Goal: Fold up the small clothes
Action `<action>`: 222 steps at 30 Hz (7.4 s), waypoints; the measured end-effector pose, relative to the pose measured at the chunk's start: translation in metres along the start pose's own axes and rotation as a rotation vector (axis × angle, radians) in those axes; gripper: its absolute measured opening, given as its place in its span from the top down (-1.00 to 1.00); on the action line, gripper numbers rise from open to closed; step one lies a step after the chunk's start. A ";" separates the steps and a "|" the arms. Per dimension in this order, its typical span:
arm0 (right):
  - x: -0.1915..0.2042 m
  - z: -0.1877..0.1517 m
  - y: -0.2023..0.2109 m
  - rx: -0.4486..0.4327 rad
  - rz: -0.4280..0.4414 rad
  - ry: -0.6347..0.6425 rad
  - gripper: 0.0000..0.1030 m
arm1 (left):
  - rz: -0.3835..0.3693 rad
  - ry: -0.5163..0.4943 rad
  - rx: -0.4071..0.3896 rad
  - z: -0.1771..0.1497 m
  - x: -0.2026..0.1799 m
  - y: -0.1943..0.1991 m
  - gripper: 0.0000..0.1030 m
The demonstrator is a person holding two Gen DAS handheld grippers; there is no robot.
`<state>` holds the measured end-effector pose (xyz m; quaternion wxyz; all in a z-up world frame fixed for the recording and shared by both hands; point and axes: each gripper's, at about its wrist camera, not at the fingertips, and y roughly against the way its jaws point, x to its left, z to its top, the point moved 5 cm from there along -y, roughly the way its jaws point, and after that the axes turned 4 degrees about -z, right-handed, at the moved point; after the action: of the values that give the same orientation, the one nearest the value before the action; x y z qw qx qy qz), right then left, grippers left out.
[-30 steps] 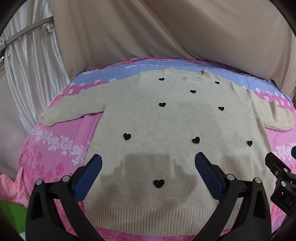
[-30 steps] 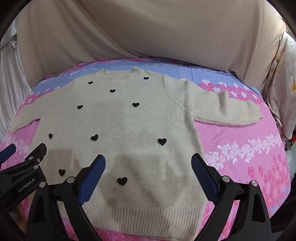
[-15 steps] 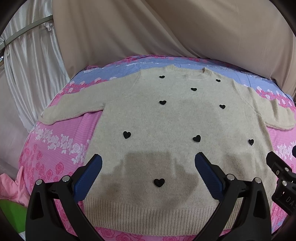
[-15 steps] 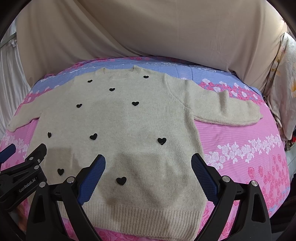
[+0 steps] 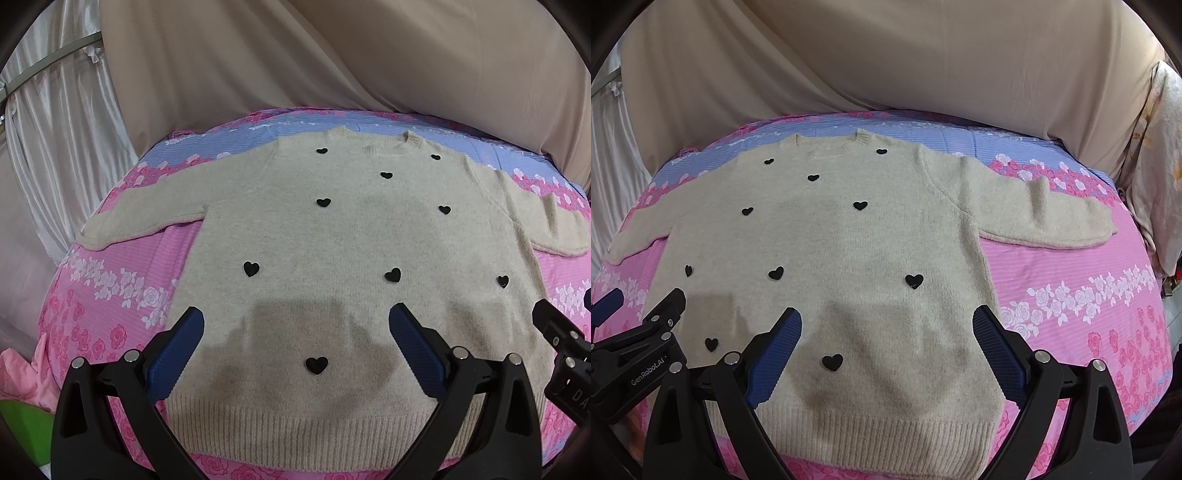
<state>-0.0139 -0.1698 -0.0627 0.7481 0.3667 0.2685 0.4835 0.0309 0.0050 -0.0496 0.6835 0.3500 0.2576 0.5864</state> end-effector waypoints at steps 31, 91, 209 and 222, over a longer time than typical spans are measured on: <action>-0.134 0.018 -0.053 0.065 -0.116 -0.226 -0.72 | -0.029 -0.037 -0.029 0.014 -0.039 -0.010 -0.90; 0.164 0.151 -0.187 0.194 0.553 0.161 0.61 | -0.136 0.296 -0.001 0.041 0.075 -0.047 -0.90; -0.021 0.061 -0.061 0.124 0.272 0.075 0.36 | -0.447 0.318 -0.165 0.197 -0.020 -0.088 0.77; -0.079 0.034 -0.060 0.142 0.221 -0.008 0.29 | -0.469 0.263 0.035 0.072 -0.094 -0.099 -0.62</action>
<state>0.0126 -0.2680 -0.0876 0.6636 0.4478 0.2571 0.5412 0.1302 -0.1063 -0.0878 0.7552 0.2133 0.4283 0.4480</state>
